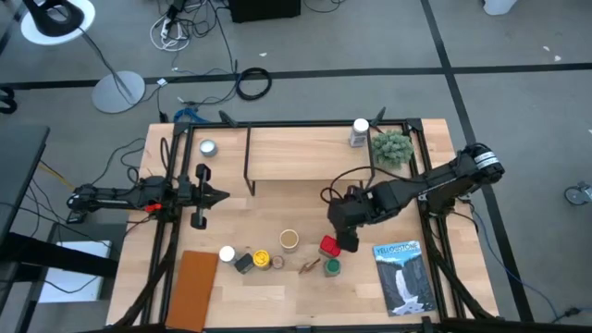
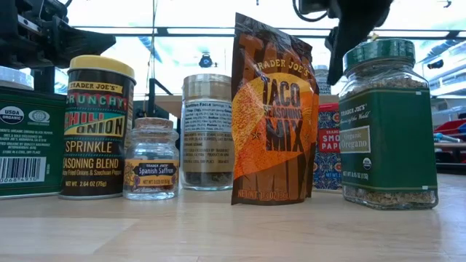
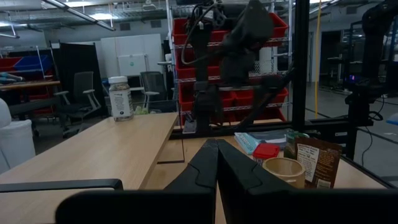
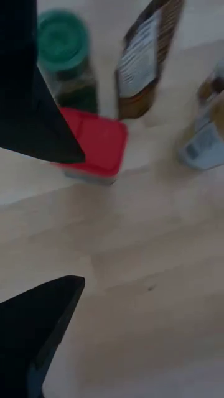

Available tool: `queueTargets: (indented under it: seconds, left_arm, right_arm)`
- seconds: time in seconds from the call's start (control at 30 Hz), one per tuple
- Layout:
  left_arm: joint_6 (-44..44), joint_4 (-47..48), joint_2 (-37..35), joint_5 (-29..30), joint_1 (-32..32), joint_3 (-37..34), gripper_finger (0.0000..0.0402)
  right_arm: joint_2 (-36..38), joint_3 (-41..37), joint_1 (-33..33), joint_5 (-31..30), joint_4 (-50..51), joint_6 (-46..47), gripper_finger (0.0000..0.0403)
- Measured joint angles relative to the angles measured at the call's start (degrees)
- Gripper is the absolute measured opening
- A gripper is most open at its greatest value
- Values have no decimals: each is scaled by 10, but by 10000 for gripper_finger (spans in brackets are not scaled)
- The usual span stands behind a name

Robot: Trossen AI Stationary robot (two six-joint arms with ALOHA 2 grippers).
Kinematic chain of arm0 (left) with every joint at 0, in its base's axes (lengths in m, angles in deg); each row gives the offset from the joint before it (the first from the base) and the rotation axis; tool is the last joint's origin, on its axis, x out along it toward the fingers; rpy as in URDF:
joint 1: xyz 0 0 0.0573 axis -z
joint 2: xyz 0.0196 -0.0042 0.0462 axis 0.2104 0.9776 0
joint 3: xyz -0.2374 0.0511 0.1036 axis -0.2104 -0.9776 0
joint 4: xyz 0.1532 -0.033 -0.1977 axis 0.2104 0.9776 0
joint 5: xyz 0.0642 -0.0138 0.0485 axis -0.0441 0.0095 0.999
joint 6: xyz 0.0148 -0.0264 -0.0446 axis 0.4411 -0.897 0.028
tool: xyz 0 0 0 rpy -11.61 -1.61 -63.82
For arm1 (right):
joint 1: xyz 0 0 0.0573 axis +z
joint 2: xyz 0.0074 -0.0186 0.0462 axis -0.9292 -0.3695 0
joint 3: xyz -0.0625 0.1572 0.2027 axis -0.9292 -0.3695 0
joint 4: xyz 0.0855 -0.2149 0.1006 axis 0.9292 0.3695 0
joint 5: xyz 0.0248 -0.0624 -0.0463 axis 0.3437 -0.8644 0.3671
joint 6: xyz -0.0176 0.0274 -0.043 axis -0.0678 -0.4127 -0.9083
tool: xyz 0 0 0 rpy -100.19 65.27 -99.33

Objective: Shelf spices
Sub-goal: Put the red seasoning can on the shelf

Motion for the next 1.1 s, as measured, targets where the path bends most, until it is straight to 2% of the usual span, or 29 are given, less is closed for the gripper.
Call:
queueTargets:
  seconds: [0.37,0.57,0.83,1.1]
  left_arm:
    - [0,0,0,0,0,0,12]
    - [0,0,0,0,0,0,12]
    - [0,0,0,0,0,0,12]
    - [0,0,0,0,0,0,12]
  right_arm:
    - [-50,0,42,1,-27,47,308]
    - [-86,0,52,30,-42,58,308]
    - [-94,0,62,33,-90,69,308]
    - [-94,0,50,11,-68,66,308]
